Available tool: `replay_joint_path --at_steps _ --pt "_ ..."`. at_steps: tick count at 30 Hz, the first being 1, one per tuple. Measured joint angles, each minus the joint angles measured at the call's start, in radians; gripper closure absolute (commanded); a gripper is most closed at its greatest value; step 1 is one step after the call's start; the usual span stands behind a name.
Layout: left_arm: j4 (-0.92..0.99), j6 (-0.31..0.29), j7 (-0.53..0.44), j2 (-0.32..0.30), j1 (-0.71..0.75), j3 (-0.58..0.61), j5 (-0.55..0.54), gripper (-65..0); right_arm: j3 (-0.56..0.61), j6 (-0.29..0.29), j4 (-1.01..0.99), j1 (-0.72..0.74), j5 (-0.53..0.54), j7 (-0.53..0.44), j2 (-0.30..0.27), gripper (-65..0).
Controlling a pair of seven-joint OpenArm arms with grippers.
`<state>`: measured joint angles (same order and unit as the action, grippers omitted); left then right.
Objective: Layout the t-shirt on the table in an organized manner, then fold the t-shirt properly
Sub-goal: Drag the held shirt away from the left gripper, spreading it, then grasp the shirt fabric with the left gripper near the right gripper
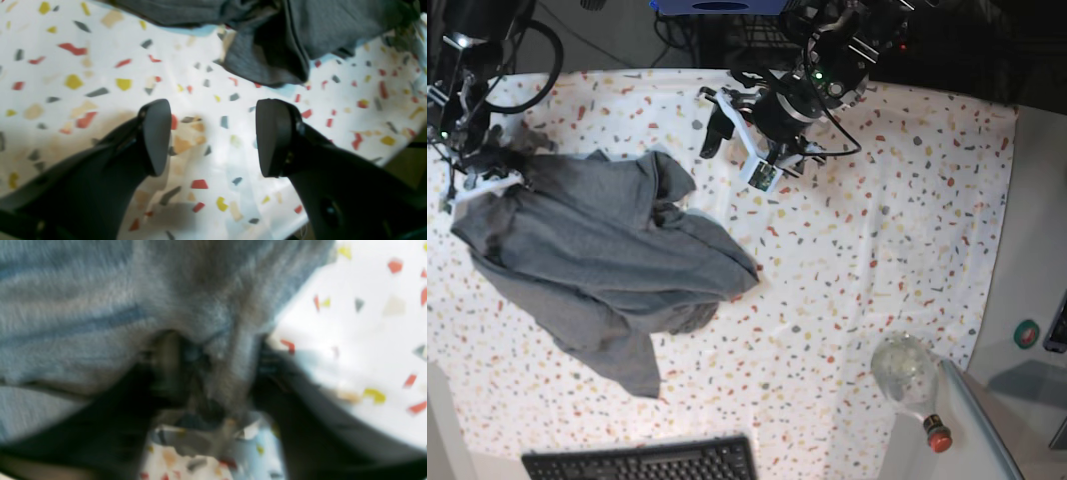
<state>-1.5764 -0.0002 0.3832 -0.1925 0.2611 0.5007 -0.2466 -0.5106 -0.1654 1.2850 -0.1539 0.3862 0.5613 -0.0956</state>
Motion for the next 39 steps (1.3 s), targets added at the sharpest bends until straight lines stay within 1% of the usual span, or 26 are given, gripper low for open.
replay_joint_path --at_steps 1,4,6,8,10,12,14,15,17,18,19,20,21,22,24,26,27,28,30,32,33,35,36,38,39 --pt "0.008 -0.001 -0.001 0.002 0.000 0.003 0.000 -38.2 0.000 -0.002 0.021 -0.020 0.000 0.014 0.003 0.0" --pt "0.035 -0.004 0.001 -0.010 0.011 0.006 0.002 -38.0 0.004 -0.003 0.128 -0.098 -0.001 0.027 0.014 0.0" --pt "0.038 -0.017 0.002 -0.052 0.010 0.006 -0.009 -38.0 0.002 -0.003 0.205 -0.144 -0.001 0.025 0.010 0.0" --pt "0.040 0.004 0.003 -0.089 0.010 0.003 -0.005 -38.0 0.000 -0.001 0.243 -0.163 -0.001 0.022 0.005 0.0" --pt "0.042 0.000 0.002 -0.127 0.008 -0.002 -0.004 -38.0 0.000 -0.001 0.249 -0.162 -0.001 0.026 -0.001 0.0" --pt "0.042 0.000 0.003 -0.149 0.007 -0.002 -0.005 -38.0 0.010 -0.001 0.249 -0.155 -0.001 0.033 -0.034 0.0" --pt "0.040 0.000 0.003 -0.170 0.008 0.003 -0.008 -38.0 0.007 0.002 0.246 -0.118 -0.006 0.047 -0.064 0.0" --pt "0.040 0.000 0.003 -0.180 0.008 0.004 -0.008 -38.0 0.006 0.004 0.246 -0.095 -0.008 0.079 -0.070 -4.4" --pt "0.038 -0.004 0.002 -0.197 0.008 0.004 -0.009 -38.0 0.004 0.006 0.265 -0.066 -0.005 0.166 -0.083 -23.9" --pt "0.038 -0.004 0.002 -0.208 0.008 0.003 -0.009 -38.0 0.008 0.003 0.292 -0.069 -0.002 0.189 -0.086 -32.1" --pt "0.038 -0.005 0.002 -0.216 0.010 -0.006 -0.009 -38.0 0.010 0.003 0.322 -0.079 -0.003 0.188 -0.088 -39.5" --pt "0.038 -0.005 0.002 -0.220 0.017 -0.029 -0.009 -38.0 0.011 0.001 0.358 -0.099 -0.006 0.181 -0.089 -44.9" --pt "0.038 -0.004 0.001 -0.216 0.028 -0.061 -0.007 -38.0 0.012 0.004 0.399 -0.127 -0.008 0.166 -0.088 -47.6" --pt "0.038 0.000 -0.002 -0.208 0.041 -0.101 -0.007 -38.0 0.027 0.010 0.436 -0.152 -0.013 0.152 -0.086 -47.9" --pt "0.035 -0.007 -0.004 -0.191 0.068 -0.183 -0.010 -38.0 0.116 0.021 0.484 -0.199 -0.027 0.151 -0.094 -47.9" --pt "0.031 0.000 0.005 -0.166 0.079 -0.247 -0.008 -38.0 0.243 0.007 0.495 -0.209 -0.010 0.151 -0.097 -47.9" --pt "0.024 0.000 0.003 -0.158 0.085 -0.272 -0.006 -38.0 0.286 -0.001 0.493 -0.206 0.002 0.148 -0.089 -47.9" --pt "0.012 -0.001 0.003 -0.157 0.086 -0.284 -0.005 -38.0 0.325 -0.001 0.491 -0.199 -0.015 0.148 -0.083 -47.9" --pt "-0.011 -0.002 -0.001 -0.163 0.085 -0.291 -0.005 -38.0 0.387 0.010 0.479 -0.175 -0.103 0.149 -0.079 -47.9" --pt "-0.031 -0.004 0.000 -0.165 0.084 -0.290 -0.008 -38.0 0.447 0.080 0.468 -0.149 -0.225 0.147 -0.059 -48.2" --pt "-0.039 -0.004 -0.001 -0.162 0.085 -0.290 -0.008 -38.2 0.480 0.089 0.460 -0.137 -0.278 0.144 -0.045 -48.5" --pt "-0.038 -0.015 0.003 -0.156 0.081 -0.288 -0.009 -39.0 0.542 0.085 0.442 -0.116 -0.345 0.145 -0.012 -48.6" --pt "-0.036 -0.015 0.003 -0.155 0.079 -0.288 -0.009 -39.2 0.557 0.085 0.425 -0.106 -0.361 0.145 0.011 -48.6" --pt "-0.024 -0.014 0.002 -0.151 0.072 -0.288 -0.008 -39.2 0.575 0.082 0.396 -0.093 -0.388 0.149 0.030 -48.6" --pt "-0.019 -0.004 0.003 -0.142 0.071 -0.292 -0.008 -39.3 0.576 0.082 0.388 -0.090 -0.401 0.152 0.033 -48.6"
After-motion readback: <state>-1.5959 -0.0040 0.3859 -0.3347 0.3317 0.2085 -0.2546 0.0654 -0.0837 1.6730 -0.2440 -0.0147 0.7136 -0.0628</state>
